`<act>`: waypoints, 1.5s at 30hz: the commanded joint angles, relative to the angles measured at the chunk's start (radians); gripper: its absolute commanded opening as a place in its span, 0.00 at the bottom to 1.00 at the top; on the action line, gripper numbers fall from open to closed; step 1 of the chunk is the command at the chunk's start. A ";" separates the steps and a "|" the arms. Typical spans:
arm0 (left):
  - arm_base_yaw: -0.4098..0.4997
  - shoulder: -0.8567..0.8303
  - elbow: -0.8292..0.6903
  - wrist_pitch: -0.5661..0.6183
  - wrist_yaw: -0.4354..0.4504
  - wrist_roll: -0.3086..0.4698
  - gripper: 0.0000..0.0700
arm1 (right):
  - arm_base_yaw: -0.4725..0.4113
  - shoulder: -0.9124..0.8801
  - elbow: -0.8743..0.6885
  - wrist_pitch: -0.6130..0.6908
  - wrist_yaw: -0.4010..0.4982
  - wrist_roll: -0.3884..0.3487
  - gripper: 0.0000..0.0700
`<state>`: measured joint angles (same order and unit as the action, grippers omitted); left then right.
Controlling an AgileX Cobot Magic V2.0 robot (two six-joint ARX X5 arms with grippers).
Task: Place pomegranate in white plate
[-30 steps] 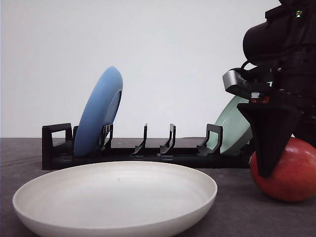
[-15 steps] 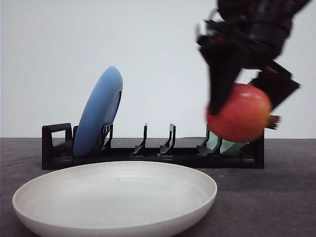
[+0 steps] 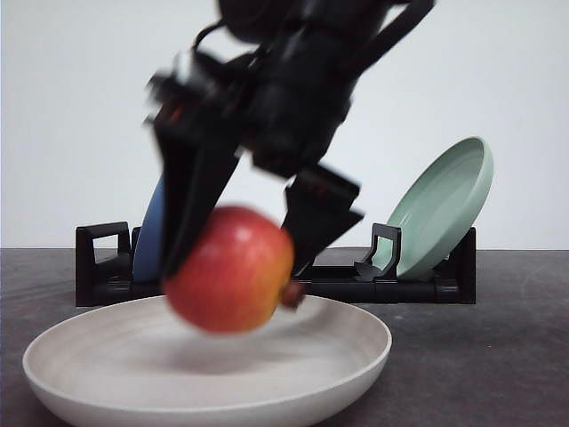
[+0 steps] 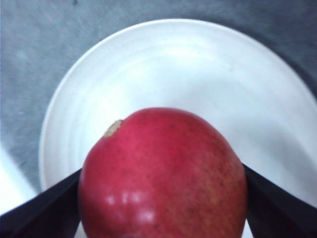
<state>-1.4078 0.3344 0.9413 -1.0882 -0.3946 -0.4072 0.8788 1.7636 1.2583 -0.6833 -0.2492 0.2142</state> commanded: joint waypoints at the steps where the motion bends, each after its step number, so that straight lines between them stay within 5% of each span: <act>1: -0.014 0.003 0.013 0.011 -0.001 0.013 0.85 | 0.018 0.037 0.013 0.015 0.018 0.014 0.56; 10: -0.014 0.003 0.013 0.011 -0.001 0.013 0.85 | 0.038 0.094 0.013 -0.002 0.025 0.018 0.57; 18: -0.014 0.003 0.013 0.011 -0.002 0.013 0.85 | 0.042 0.093 0.013 0.001 0.021 0.022 1.00; 30: -0.014 0.003 0.013 0.011 -0.002 0.013 0.85 | 0.040 -0.057 0.014 -0.055 0.032 0.021 1.00; 45: -0.014 0.003 0.013 0.018 -0.002 -0.006 0.85 | 0.041 -0.733 -0.034 -0.443 0.330 0.051 1.00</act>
<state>-1.4078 0.3344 0.9413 -1.0870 -0.3943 -0.4087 0.9089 1.0602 1.2294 -1.1232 0.0669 0.2413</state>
